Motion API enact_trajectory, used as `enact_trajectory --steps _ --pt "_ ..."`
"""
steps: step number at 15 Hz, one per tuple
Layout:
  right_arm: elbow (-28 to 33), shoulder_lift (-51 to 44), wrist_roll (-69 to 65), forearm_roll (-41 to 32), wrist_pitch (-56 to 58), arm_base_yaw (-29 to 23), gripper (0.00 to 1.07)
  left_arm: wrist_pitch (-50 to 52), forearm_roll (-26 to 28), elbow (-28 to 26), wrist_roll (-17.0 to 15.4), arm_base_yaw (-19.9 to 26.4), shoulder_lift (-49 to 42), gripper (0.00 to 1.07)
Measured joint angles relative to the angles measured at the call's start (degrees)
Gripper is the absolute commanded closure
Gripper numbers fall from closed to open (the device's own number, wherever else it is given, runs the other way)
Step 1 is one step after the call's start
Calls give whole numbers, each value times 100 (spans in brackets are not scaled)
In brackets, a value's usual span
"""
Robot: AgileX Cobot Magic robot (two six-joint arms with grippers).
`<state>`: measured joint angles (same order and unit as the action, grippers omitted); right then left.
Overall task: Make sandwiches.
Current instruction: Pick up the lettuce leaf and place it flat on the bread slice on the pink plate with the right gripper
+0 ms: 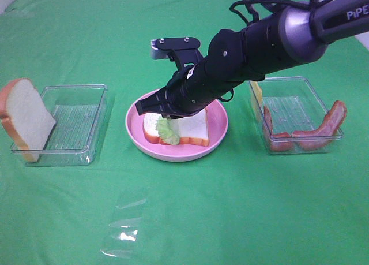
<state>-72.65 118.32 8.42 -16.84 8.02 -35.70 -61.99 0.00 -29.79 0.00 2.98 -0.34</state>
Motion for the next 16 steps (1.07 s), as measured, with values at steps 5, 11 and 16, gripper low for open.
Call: enact_trajectory --steps 5,11,16 --pt "0 17 -92 189 46 521 107 0 0 0 0 0 0 7" --pt "0 172 -149 172 149 527 37 0 0 0 0 0 0 7" --pt "0 -109 -149 625 166 527 8 0 0 0 0 0 0 7"
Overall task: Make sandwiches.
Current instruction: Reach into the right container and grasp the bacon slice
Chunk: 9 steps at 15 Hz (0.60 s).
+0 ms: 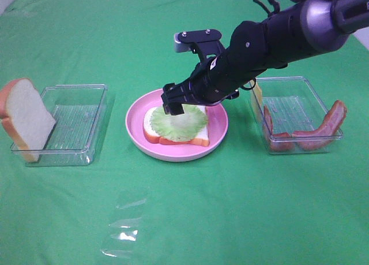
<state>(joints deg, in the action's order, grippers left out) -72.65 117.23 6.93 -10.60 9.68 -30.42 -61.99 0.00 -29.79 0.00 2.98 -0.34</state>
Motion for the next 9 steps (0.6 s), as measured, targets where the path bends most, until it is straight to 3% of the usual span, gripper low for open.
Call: enact_trajectory --steps 5,6,9 --pt "-453 -504 0 29 934 304 9 0 0 0 0 0 0 7" --pt "-1066 -544 0 80 1782 647 9 0 0 0 0 0 0 7" --pt "-1599 -544 -11 269 2710 1071 9 0 0 0 0 0 0 7"
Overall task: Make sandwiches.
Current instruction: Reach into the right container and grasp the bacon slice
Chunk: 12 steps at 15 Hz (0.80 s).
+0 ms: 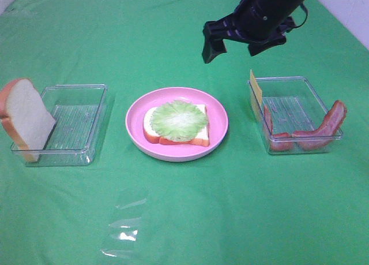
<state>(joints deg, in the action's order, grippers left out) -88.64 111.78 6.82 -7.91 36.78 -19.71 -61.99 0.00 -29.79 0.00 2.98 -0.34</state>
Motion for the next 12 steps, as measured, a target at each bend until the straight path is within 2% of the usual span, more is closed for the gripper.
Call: enact_trajectory --steps 3,7,9,12 --pt "-258 0 -40 321 848 613 9 0 0 0 0 0 0 7" --pt "-264 0 -304 590 1702 1421 10 0 0 0 0 0 0 7" --pt "-264 0 -372 791 2332 2017 9 0 0 0 0 0 0 7" --pt "-264 0 -435 871 2739 2326 9 0 0 0 0 0 0 7"
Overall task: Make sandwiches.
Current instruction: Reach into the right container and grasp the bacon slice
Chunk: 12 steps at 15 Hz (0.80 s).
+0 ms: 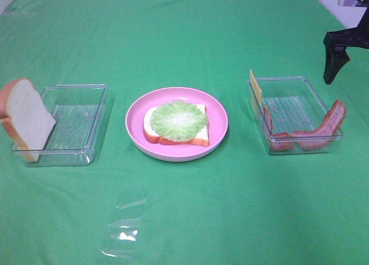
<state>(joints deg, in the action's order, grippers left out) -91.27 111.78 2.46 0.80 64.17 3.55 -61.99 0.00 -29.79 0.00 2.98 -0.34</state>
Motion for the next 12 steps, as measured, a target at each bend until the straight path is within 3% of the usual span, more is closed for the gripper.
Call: enact_trajectory --steps 3,7,12 --pt "86 -11 -6 -40 -17 11 9 0 0 0 0 0 0 7" --pt "882 -40 -34 -212 -751 11 9 0 0 0 0 0 0 7" --pt "1203 23 -52 -275 -1192 11 10 0 0 0 0 0 0 7"
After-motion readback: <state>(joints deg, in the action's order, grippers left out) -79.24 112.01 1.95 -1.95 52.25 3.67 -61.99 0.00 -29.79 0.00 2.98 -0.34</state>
